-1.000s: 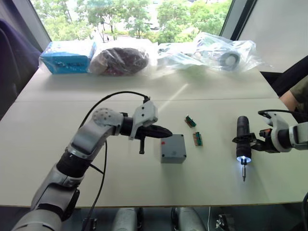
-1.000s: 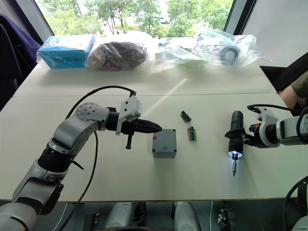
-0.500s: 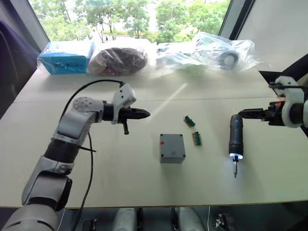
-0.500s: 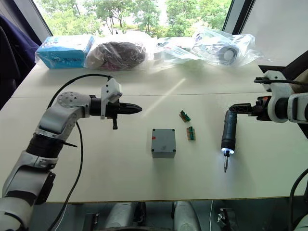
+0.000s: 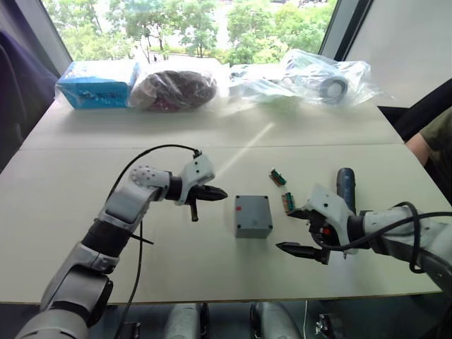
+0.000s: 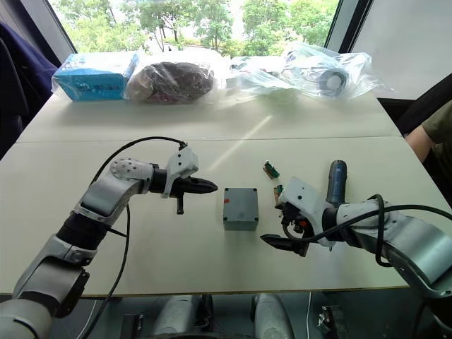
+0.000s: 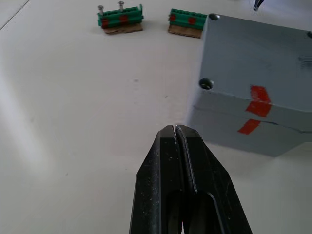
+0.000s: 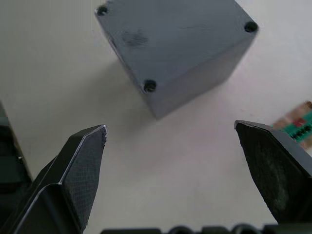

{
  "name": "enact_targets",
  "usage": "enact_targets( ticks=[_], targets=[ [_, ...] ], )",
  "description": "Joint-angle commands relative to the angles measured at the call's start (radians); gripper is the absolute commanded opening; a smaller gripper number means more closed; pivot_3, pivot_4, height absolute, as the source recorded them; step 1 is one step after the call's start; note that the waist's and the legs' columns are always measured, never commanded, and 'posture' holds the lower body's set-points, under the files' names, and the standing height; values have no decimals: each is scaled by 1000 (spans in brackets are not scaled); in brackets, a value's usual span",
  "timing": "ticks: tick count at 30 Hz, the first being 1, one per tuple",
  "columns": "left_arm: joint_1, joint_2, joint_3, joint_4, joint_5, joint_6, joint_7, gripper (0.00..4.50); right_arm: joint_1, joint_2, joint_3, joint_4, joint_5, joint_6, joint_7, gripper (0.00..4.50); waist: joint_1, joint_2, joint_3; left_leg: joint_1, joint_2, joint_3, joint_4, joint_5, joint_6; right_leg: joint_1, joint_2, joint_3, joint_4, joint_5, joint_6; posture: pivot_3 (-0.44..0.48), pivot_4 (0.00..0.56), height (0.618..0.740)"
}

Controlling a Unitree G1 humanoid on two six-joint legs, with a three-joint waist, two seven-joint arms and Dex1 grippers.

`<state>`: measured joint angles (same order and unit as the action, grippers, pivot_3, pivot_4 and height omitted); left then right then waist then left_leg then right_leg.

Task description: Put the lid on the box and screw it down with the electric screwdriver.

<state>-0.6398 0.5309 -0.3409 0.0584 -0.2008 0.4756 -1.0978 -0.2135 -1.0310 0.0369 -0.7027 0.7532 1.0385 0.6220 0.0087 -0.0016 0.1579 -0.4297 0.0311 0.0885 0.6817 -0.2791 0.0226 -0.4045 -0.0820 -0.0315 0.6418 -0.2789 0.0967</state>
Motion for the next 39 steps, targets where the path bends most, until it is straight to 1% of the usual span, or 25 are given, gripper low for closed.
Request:
enact_targets(
  ticks=[1, 4, 7, 11, 15, 17, 20, 26, 29, 31, 35, 39],
  targets=[
    [4, -5, -15, -37, 14, 9, -3, 0, -15, 28, 22, -15, -22, -10, 1, 4419, 3, -1, 0, 0, 0, 0, 1, 0, 0, 0, 0, 0, 2, 0, 0, 0, 150, 740],
    [-1, -17, -43, -20, 32, -6, -18, 0, -26, 64, 66, 5, -42, -8, 3, 4419, 4, -1, 0, 1, 0, -1, 1, 0, 0, 0, 0, 0, 4, 0, -1, 0, 150, 740],
    [-25, -59, -60, 15, 44, -34, -14, 0, -40, 95, 97, 21, -38, 2, 22, 4419, 5, -1, 0, 1, 0, -1, 1, 0, 0, 0, 0, 0, 4, 0, -1, 0, 150, 740],
    [-63, -123, -65, 84, 66, -75, -1, 0, -53, 129, 110, 33, -16, 26, 38, 4419, 5, -1, 0, 1, 0, -1, 2, 0, 0, 0, 0, 0, 4, 0, -1, 0, 150, 740],
    [-95, -165, -54, 151, 89, -111, 23, 0, -70, 196, 92, 27, 37, 63, 28, 4419, 4, -1, 0, 1, 0, -1, 2, 0, 0, 0, 0, 0, 4, 0, 0, 0, 150, 740],
    [-101, -160, -60, 171, 109, -135, 14, 0, -75, 218, 81, 18, 51, 83, 16, 4419, 4, -1, 0, 1, 0, -1, 2, 0, 0, -1, 0, 0, 5, 0, 0, 0, 150, 740],
    [-98, -146, -57, 179, 120, -146, 2, 0, -71, 216, 68, -2, 59, 105, 9, 4419, 3, -1, 0, 1, 0, -1, 2, 0, 0, -1, 0, 0, 5, 0, 0, 0, 150, 740],
    [-66, -61, -20, 137, 130, -135, -14, 0, -38, 105, -53, -35, 86, 117, 52, 4419, 3, -1, 0, 1, 0, -1, 2, 0, 0, -1, 0, 0, 5, 0, 0, 0, 150, 740],
    [-43, -20, -8, 96, 120, -117, -26, 0, -38, 57, -73, -26, 69, 100, 71, 4419, 4, -1, 0, 1, 0, -1, 2, 0, 0, -1, 0, 0, 5, 0, -1, 0, 150, 740],
    [-22, 0, -5, 52, 106, -91, -40, 0, -41, 39, -57, -2, 33, 74, 77, 4419, 4, -1, 0, 1, 0, -1, 2, 0, 0, -1, 0, 0, 5, 0, -1, 0, 150, 740],
    [22, 25, -10, -41, 75, -32, -72, 0, -64, 51, 27, 68, -70, 2, 78, 4419, 4, -1, 0, 1, 0, -1, 2, 0, 0, -1, -1, 0, 5, 0, -1, 0, 150, 740],
    [40, 2, -18, -77, 65, 1, -54, 0, -86, 78, 95, 108, -125, -41, 94, 4419, 3, -1, 0, 1, 0, -1, 2, 0, 0, -1, 0, 0, 5, 0, -1, 0, 150, 740]
  ],
)
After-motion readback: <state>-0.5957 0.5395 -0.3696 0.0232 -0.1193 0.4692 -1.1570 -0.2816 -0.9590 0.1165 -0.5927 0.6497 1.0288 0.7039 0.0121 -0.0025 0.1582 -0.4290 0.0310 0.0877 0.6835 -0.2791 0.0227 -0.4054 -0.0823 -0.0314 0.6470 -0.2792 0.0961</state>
